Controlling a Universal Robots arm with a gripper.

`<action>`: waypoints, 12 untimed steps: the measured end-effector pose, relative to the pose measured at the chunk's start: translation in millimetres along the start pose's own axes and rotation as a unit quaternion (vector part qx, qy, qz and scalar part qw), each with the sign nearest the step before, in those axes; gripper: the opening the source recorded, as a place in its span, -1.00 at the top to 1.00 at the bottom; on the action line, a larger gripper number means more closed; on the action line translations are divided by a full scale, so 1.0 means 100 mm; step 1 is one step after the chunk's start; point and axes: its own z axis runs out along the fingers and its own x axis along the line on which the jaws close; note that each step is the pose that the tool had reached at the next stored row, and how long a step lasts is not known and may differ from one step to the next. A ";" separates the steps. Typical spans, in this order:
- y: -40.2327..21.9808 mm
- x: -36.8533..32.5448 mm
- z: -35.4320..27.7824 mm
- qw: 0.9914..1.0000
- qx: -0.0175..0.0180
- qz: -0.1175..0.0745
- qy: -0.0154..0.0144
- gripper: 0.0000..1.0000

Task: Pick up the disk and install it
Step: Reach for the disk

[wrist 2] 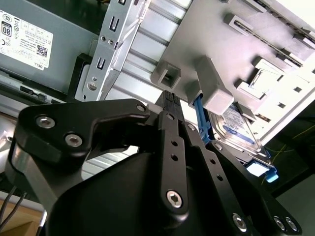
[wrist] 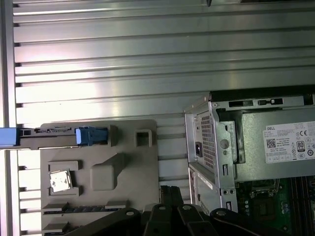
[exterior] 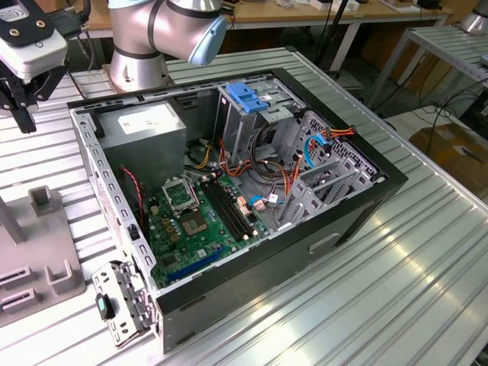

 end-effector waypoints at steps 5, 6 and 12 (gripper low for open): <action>-0.004 0.077 -0.002 1.000 0.000 0.000 0.000 0.79; -0.005 0.103 -0.001 1.000 0.000 0.000 0.000 0.79; -0.008 0.269 -0.004 1.000 0.000 0.000 0.000 0.79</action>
